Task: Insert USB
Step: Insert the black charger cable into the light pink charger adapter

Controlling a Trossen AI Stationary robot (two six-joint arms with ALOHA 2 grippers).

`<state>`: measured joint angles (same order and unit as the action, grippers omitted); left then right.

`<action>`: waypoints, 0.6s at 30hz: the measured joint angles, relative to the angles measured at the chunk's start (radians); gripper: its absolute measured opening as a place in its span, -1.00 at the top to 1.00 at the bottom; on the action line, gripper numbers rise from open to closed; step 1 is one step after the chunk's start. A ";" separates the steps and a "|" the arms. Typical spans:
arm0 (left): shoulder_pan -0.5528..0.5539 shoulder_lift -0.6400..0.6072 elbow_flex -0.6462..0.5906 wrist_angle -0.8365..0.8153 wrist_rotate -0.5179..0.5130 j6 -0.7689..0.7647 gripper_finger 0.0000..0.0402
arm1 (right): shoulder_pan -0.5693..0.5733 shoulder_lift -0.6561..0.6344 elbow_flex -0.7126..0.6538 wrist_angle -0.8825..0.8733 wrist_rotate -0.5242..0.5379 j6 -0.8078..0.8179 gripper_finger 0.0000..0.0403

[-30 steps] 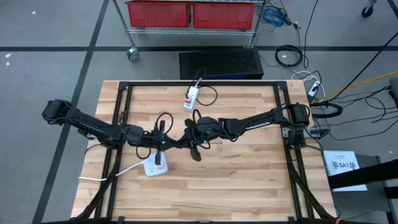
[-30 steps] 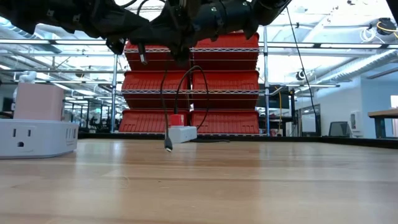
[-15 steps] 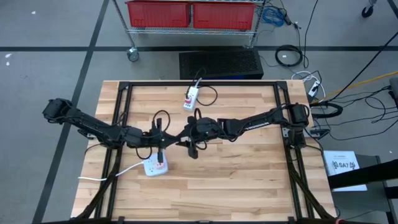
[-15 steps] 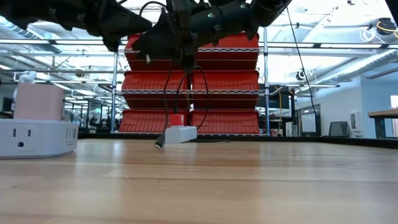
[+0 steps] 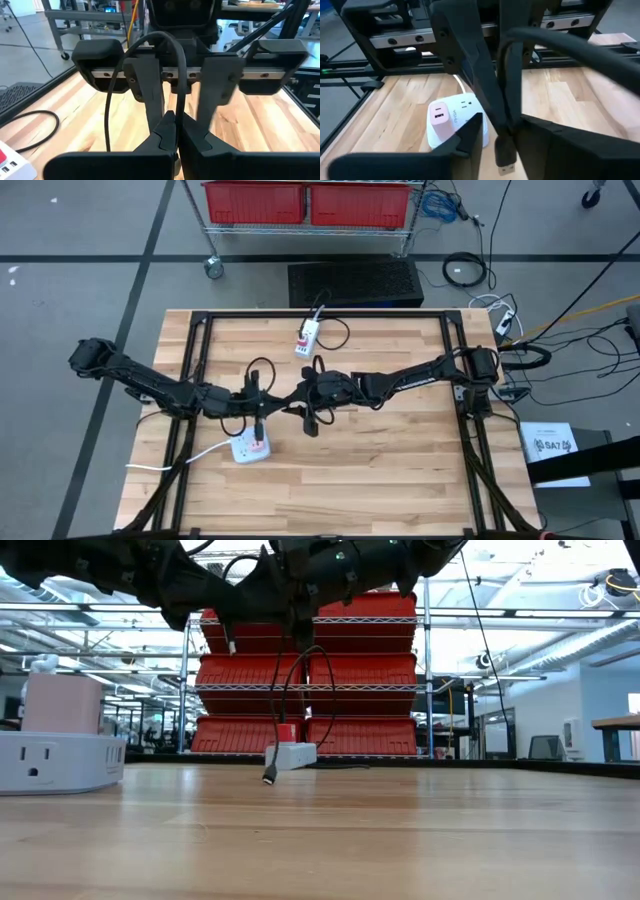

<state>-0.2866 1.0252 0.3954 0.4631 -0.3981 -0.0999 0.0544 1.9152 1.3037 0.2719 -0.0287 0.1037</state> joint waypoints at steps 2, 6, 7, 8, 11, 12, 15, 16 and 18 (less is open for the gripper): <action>0.000 0.000 0.000 0.000 0.001 0.000 0.97 | 0.000 0.000 0.000 -0.005 -0.003 -0.014 0.70; 0.000 0.000 0.000 0.000 0.007 0.000 0.97 | 0.000 0.000 0.000 -0.008 -0.015 -0.036 0.88; -0.001 0.000 0.000 -0.001 0.010 0.000 0.97 | 0.000 0.000 0.000 -0.008 -0.025 -0.038 0.91; -0.001 0.000 -0.001 -0.002 0.011 0.000 0.97 | 0.000 0.000 0.000 -0.009 -0.031 -0.039 0.93; -0.001 0.000 -0.001 -0.002 0.019 0.000 0.97 | 0.000 0.000 0.000 -0.012 -0.039 -0.040 0.97; -0.001 0.000 -0.001 -0.002 0.026 -0.001 0.97 | 0.000 0.000 0.000 -0.012 -0.043 -0.041 0.97; -0.001 0.000 -0.001 -0.002 0.031 -0.018 0.97 | 0.000 0.000 0.000 -0.012 -0.045 -0.045 0.98; 0.000 0.000 -0.001 -0.002 0.031 -0.023 0.97 | 0.000 0.000 0.000 -0.012 -0.045 -0.045 0.98; 0.000 0.000 -0.001 -0.002 0.031 -0.024 0.96 | 0.000 0.000 0.000 -0.012 -0.045 -0.046 0.98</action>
<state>-0.2867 1.0252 0.3943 0.4610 -0.3676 -0.1238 0.0547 1.9148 1.3037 0.2604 -0.0742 0.0582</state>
